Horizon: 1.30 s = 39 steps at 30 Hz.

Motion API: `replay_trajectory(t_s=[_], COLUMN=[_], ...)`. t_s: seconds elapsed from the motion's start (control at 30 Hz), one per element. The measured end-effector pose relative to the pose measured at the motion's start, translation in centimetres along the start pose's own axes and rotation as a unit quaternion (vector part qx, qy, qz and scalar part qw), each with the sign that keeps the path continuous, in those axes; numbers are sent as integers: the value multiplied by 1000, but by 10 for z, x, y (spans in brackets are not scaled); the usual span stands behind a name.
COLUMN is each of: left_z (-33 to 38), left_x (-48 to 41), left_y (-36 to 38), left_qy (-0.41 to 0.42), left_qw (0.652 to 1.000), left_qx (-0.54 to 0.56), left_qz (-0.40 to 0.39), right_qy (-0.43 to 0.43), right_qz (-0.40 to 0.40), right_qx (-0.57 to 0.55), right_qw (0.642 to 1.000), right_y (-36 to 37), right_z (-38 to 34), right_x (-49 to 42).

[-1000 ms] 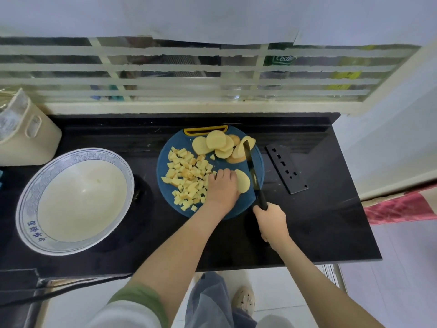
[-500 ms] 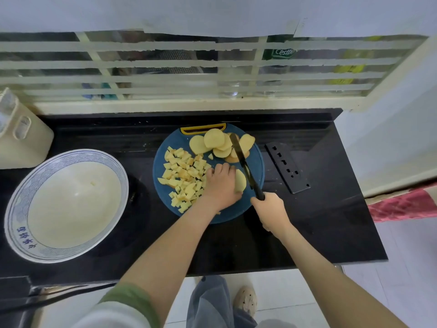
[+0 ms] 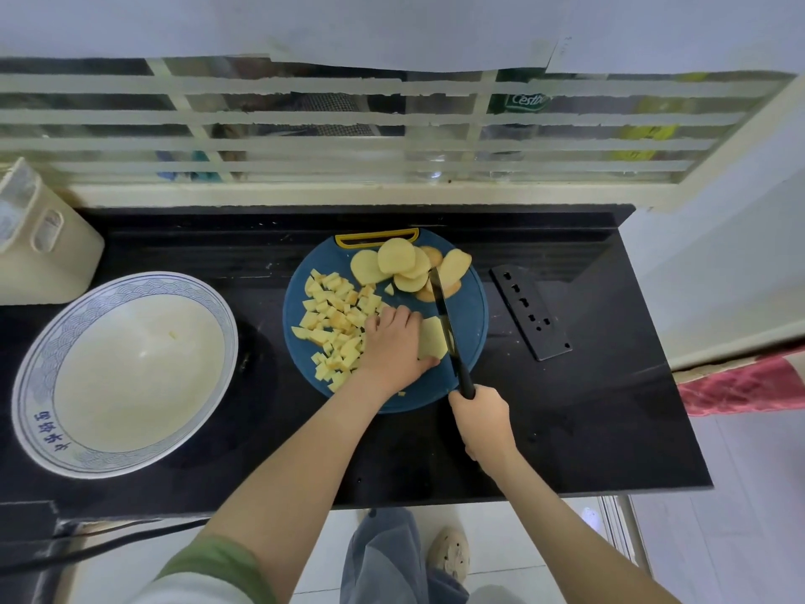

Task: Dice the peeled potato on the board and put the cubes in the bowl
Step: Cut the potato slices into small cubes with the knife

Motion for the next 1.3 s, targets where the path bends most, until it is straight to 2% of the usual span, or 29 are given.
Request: replay_trajectory(t_s=[0.43,1.07,1.3], left_z=[1,-9,-9], left_x=[9,13,13], left_y=[-7,-3,-3], left_qy=[1,7,13], left_qw=[999,1000,1000], left_qx=[-40,-17,-17], left_qz=[-6,-13,-14], right_qy=[2,11,39], right_qz=[-40,-62,-69], right_qx=[64,117,127], right_qw=[997,991,989], right_y=[-4,-3,-2], right_z=[0,5,0], right_x=[12,13,6])
Point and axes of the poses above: each hand's wrist, its own x-axis away from the middle knuckle, its own y-axis out of the palm, z = x × y, the point moved 2 cm from there along -x, towards the middle knuckle, and after that the axes turned 9 degrees about -y, right-handed, at the moved point
